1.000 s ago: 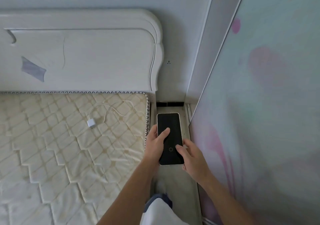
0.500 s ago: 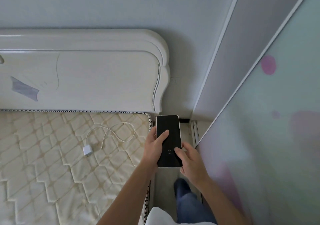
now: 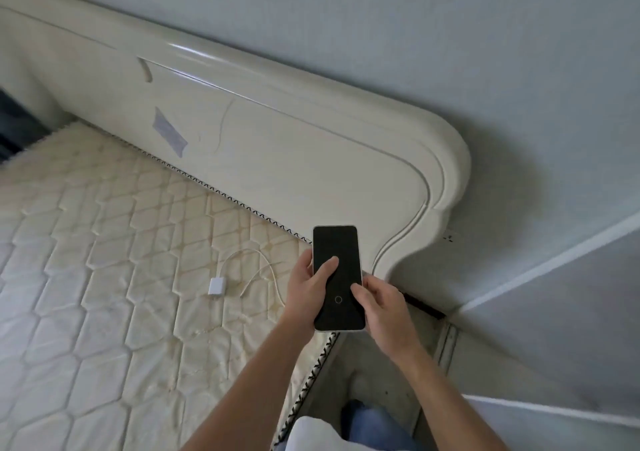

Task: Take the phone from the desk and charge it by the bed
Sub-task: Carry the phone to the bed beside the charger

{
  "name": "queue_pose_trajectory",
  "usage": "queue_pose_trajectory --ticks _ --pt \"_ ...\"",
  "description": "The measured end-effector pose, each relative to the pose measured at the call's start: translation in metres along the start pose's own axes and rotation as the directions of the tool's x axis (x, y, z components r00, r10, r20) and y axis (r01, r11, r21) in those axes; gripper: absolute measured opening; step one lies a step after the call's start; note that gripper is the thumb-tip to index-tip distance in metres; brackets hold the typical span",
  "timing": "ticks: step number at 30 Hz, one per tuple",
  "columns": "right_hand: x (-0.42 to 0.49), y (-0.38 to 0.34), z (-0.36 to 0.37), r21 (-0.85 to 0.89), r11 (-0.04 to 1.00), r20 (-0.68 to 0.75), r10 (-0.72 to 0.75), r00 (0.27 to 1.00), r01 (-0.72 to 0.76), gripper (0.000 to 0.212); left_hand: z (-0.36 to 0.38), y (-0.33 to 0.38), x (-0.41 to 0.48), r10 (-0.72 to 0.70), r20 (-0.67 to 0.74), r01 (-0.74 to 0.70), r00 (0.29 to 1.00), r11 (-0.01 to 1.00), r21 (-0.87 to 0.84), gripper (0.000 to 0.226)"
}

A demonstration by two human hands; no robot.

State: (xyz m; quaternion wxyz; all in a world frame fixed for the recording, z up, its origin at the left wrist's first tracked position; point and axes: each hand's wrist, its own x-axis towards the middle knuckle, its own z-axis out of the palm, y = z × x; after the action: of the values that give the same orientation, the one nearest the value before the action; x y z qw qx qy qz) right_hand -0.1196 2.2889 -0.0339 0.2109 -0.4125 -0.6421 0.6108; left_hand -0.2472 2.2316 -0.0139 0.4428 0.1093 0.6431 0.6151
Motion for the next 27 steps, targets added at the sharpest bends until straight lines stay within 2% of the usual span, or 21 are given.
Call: queue_pose_trajectory --ticks 6,13,20,27 --pt "0.053 -0.018 0.029 -0.134 0.985 0.308 -0.066 0.949 0.112 0.034 -0.035 0.011 0.013 -0.02 -0.26 -0.013 0.965 0.992 -0.124 0.011" --pt "0.068 -0.022 0.094 -0.184 0.966 0.593 -0.04 0.804 0.184 0.029 -0.099 0.002 0.0 -0.05 -0.499 -0.056 0.865 0.979 -0.195 0.017" --pt "0.064 -0.017 0.153 -0.263 0.936 0.677 0.007 0.736 0.234 0.029 -0.156 -0.02 -0.014 -0.088 -0.57 -0.083 0.817 0.961 -0.266 0.019" --pt "0.072 0.032 0.199 -0.431 0.831 0.71 0.073 0.7 0.351 0.028 -0.209 -0.077 0.006 -0.196 -0.556 -0.005 0.808 0.941 -0.339 0.024"
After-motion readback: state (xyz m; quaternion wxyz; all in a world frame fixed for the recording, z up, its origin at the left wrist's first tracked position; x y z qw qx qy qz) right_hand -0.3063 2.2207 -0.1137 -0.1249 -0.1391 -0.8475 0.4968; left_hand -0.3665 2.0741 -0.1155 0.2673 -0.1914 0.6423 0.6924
